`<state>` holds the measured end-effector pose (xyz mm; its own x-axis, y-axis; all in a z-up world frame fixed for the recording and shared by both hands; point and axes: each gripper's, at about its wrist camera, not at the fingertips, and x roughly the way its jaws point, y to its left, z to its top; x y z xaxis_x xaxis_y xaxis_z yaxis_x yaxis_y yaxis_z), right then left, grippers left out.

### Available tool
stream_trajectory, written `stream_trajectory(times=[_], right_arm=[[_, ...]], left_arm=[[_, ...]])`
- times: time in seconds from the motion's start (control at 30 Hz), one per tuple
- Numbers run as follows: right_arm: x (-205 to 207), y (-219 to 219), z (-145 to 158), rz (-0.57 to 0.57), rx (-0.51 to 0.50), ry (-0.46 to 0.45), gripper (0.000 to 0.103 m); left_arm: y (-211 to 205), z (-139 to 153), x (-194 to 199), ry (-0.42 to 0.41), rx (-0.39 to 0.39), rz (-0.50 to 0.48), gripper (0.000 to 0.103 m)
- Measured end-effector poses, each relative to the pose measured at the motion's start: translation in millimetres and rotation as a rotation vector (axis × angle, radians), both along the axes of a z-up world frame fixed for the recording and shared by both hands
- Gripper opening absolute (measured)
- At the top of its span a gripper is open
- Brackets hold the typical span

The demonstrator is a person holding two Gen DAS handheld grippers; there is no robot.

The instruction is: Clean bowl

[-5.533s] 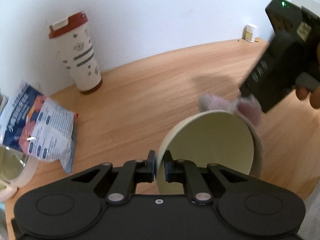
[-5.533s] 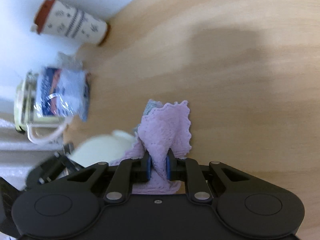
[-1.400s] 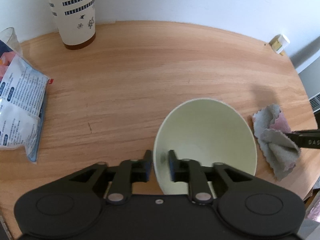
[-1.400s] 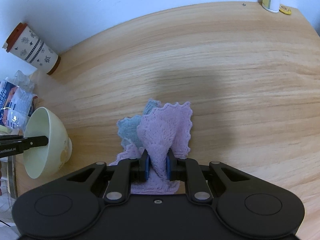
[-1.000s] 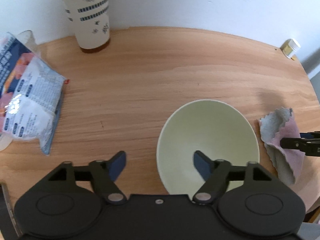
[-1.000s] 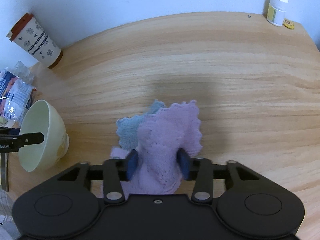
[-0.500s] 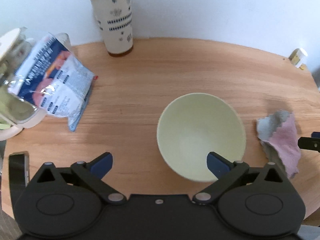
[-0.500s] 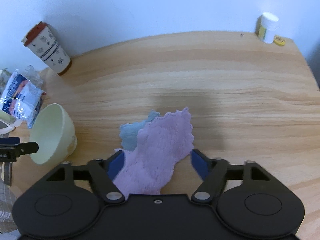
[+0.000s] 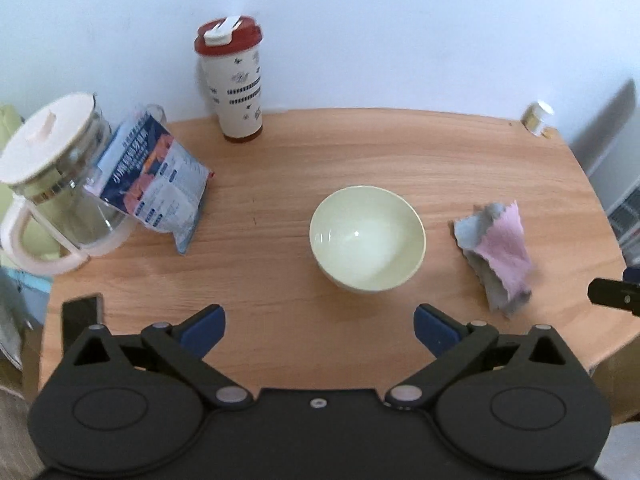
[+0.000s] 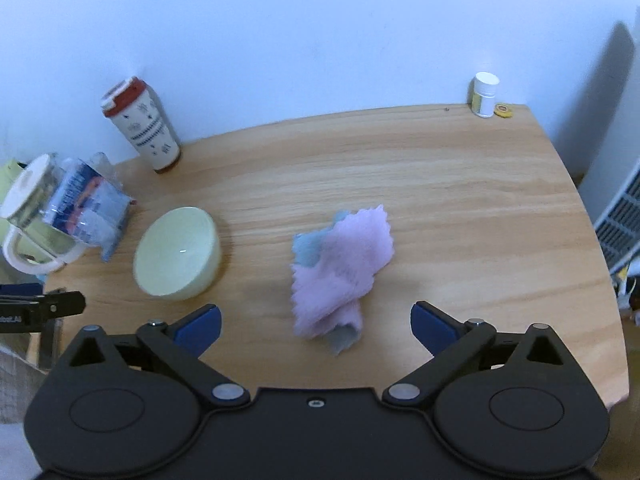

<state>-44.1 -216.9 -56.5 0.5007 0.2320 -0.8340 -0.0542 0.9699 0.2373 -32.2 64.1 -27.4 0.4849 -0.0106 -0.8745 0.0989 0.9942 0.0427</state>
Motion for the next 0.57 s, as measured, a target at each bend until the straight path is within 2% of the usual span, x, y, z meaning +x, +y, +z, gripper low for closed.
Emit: stream_trajectory(times=[0.17, 0.3, 0.57], right_arm=[[-29, 18, 10, -0.004, -0.05, -0.036, 0.103], [-48, 27, 8, -0.025, -0.034, -0.029, 0.103], [-72, 29, 9, -0.079, -0.025, -0.026, 0.103]], left_arm=[[-1, 7, -19, -0.034, 0.008, -0.059, 0.103], [0, 9, -31, -0.05, 0.002, -0.098, 0.103], [6, 7, -38, -0.046, -0.026, -0.091, 0.103]])
